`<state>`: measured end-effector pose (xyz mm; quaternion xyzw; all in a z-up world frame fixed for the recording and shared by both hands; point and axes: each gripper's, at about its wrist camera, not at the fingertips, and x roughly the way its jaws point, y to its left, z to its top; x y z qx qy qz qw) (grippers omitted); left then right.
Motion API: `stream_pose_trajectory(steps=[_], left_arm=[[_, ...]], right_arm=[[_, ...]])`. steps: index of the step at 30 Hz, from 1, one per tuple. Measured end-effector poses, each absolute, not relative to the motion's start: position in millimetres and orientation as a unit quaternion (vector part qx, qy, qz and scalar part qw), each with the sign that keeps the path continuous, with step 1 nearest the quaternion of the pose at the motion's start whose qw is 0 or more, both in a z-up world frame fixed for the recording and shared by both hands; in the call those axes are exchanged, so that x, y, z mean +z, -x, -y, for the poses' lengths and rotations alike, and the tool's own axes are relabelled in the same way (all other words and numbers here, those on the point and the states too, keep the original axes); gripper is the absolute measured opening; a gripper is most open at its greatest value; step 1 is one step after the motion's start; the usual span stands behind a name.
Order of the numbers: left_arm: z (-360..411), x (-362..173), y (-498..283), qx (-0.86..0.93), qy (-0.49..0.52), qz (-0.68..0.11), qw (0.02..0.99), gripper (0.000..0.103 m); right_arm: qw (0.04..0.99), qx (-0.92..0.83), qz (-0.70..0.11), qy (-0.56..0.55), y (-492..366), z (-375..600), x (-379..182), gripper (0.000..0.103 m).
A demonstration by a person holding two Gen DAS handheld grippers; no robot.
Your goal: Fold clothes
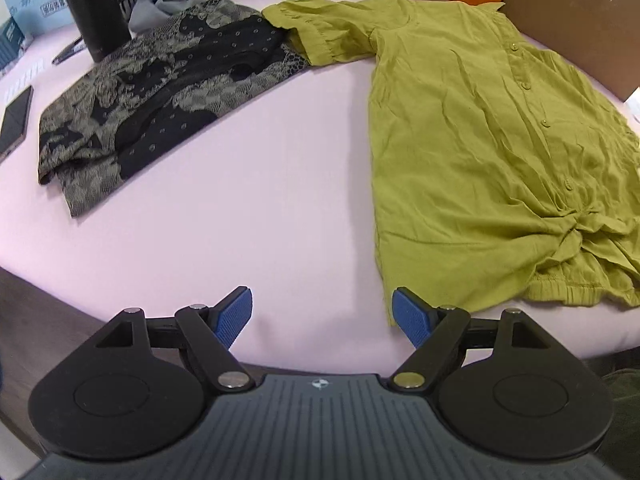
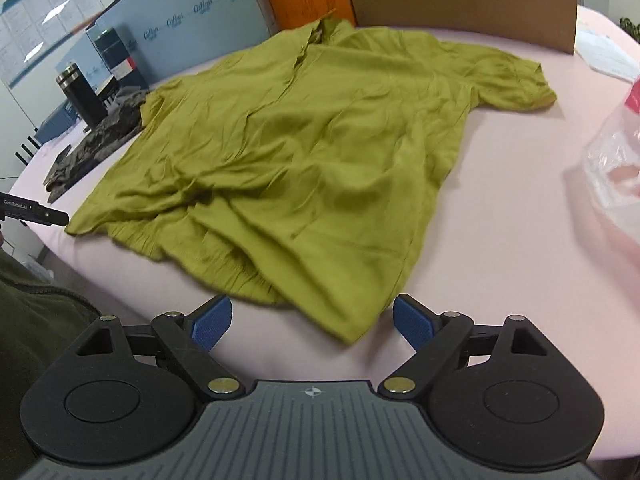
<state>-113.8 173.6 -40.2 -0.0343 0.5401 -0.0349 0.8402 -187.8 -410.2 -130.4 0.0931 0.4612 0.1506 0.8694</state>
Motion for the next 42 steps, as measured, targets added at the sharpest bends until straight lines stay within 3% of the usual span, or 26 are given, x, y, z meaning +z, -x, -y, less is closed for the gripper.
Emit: stream_pose_trajectory(steps=[5,9,13,20,22,23,24,25,27,34,40,41,42], left_arm=[[-188,-54,109,-0.048,0.138,-0.535,0.832,0.077],[-196,-61,103,-0.063,0.184,-0.518,0.833,0.087],[-206,-59,97,-0.071,0.222,-0.503,0.832,0.087],[-172,-63,95,-0.094,0.143,-0.527,0.832,0.087],[-159,-64,96,-0.092,0.109,-0.531,0.835,0.086],[-153,-63,98,-0.09,0.092,-0.529,0.839,0.085],[-148,-61,101,-0.086,0.073,-0.526,0.843,0.068],[-144,-59,101,-0.083,0.057,-0.525,0.845,0.037],[-139,-54,102,-0.076,0.025,-0.527,0.846,0.002],[-156,1,102,-0.116,0.055,-0.487,0.864,0.002],[-159,11,103,-0.125,0.068,-0.499,0.855,0.006],[-157,4,103,-0.114,0.048,-0.514,0.849,0.007],[-156,-10,102,-0.09,0.011,-0.541,0.836,0.014]], right_arm=[[0.868,0.158,-0.444,-0.153,189,421,-137,0.094],[0.857,0.171,-0.432,-0.223,182,436,-145,0.094],[0.841,0.183,-0.416,-0.292,175,452,-154,0.094],[0.802,0.202,-0.393,-0.402,164,477,-166,0.092],[0.792,0.181,-0.411,-0.413,166,479,-167,0.069],[0.788,0.163,-0.424,-0.415,167,479,-168,0.029],[0.783,0.154,-0.433,-0.42,168,479,-169,0.005],[0.777,0.148,-0.44,-0.426,169,480,-171,0.004],[0.766,0.144,-0.442,-0.444,170,481,-171,0.004],[0.748,0.195,-0.373,-0.514,170,502,-125,0.004],[0.732,0.188,-0.406,-0.514,167,515,-116,0.005],[0.739,0.162,-0.444,-0.48,165,514,-119,0.009],[0.745,0.131,-0.486,-0.438,164,511,-123,0.022]])
